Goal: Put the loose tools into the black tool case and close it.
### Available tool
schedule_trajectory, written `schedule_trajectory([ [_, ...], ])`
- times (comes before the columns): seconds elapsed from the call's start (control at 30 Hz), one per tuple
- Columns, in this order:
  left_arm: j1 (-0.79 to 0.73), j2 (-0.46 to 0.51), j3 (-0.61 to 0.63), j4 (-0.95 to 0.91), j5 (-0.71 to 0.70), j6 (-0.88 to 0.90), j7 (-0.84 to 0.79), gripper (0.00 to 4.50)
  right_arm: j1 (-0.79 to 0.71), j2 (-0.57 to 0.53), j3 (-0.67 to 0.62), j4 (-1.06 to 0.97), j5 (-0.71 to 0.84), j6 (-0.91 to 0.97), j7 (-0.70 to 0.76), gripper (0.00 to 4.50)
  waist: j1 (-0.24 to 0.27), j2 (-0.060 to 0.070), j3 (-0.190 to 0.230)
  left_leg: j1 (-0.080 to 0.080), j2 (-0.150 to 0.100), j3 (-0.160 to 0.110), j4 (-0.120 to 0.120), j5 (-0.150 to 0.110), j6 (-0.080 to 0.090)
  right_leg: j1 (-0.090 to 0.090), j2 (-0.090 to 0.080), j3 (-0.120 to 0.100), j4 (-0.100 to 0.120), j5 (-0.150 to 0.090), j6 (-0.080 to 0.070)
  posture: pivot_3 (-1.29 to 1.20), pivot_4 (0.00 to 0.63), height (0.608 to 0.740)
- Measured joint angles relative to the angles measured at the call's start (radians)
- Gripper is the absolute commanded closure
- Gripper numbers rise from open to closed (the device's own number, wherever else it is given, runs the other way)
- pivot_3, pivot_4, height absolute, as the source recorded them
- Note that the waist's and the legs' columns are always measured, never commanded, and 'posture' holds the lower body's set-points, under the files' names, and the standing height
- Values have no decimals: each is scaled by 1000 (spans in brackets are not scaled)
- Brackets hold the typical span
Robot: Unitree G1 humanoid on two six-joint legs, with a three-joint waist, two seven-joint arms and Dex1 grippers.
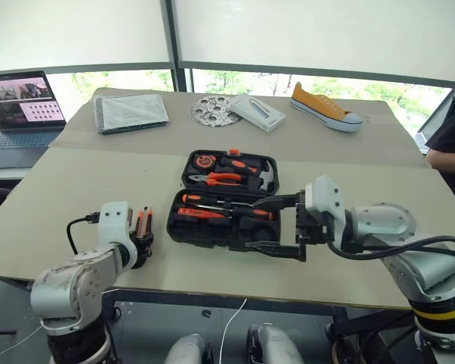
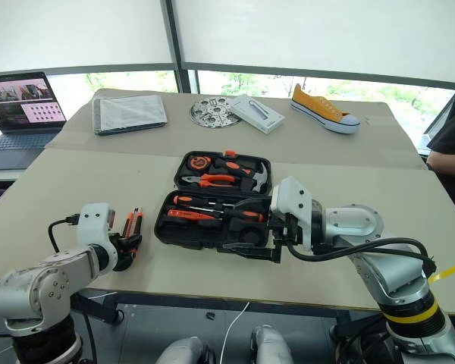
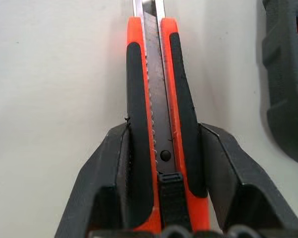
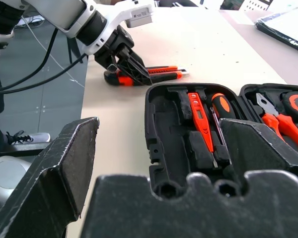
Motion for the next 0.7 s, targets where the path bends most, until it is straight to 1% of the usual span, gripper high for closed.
schedule_trajectory([
  [0.03,-4,33,11,23,-8,0,-16,2864,8,-7,-6,0,1,7,0,0,-2,0,0,0,1,0,0,0,-1,0,1,0,0,-1,-1,0,150,733],
  [0.07,-6,90,12,56,-21,-4,-53,2865,13,-12,-13,-1,9,17,1,0,-4,-1,0,0,1,0,-1,1,-3,-1,1,0,2,-2,-2,0,150,733],
  [0.13,-8,232,14,149,-29,-36,-124,2866,21,-27,-30,-5,32,34,4,0,-12,-2,0,1,3,0,-5,3,-6,-3,2,-1,3,-7,-2,0,150,733],
  [0.2,-2,349,2,233,-33,-100,-212,2869,31,-45,-44,-9,39,48,6,0,-12,-3,1,2,2,0,-11,5,-10,-4,2,-2,3,-9,-3,0,150,733],
  [0.23,-2,410,-23,270,-45,-164,-291,2869,39,-52,-51,-11,40,50,6,0,-8,-4,2,2,3,0,-12,5,-11,-5,2,-3,4,-9,-6,0,150,733],
  [0.27,-6,481,-61,303,-62,-249,-397,2870,50,-58,-57,-16,39,50,5,0,-5,-5,3,1,3,0,-13,6,-12,-7,2,-5,4,-7,-11,0,150,733],
  [0.33,-51,618,-185,346,-62,-503,-693,2870,66,-62,-63,-34,38,50,1,0,9,-6,3,-2,3,-1,-13,4,-15,-8,1,-8,4,-8,-13,0,150,733],
  [0.37,-89,663,-243,354,-60,-617,-816,2870,71,-62,-63,-45,38,50,-2,0,15,-6,3,-2,2,-1,-13,2,-18,-8,0,-9,3,-8,-13,0,150,733],
  [0.4,-146,694,-311,367,-54,-743,-949,2870,79,-62,-64,-57,38,50,-6,0,17,-6,3,-2,2,-1,-13,2,-17,-7,0,-8,2,-8,-13,0,150,733],
  [0.47,-220,694,-402,402,-39,-861,-1080,2870,88,-61,-66,-68,38,50,-13,0,16,-5,3,-2,2,0,-13,4,-12,-6,0,-8,0,-7,-12,0,150,733],
  [0.53,-324,652,-534,488,5,-966,-1209,2870,98,-61,-72,-74,38,51,-27,0,15,-6,3,-3,1,0,-12,5,-11,-6,2,-8,-1,-7,-11,0,150,733],
  [0.6,-393,608,-629,549,43,-1031,-1295,2870,102,-60,-75,-82,38,53,-43,0,11,-7,4,-4,1,1,-11,5,-11,-6,5,-8,-1,-7,-11,0,150,733],
  [0.7,-497,534,-743,648,121,-1137,-1375,2870,125,-60,-88,-101,38,58,-66,0,7,-8,4,-4,1,1,-11,5,-10,-6,7,-8,-1,-11,-5,0,150,733],
])
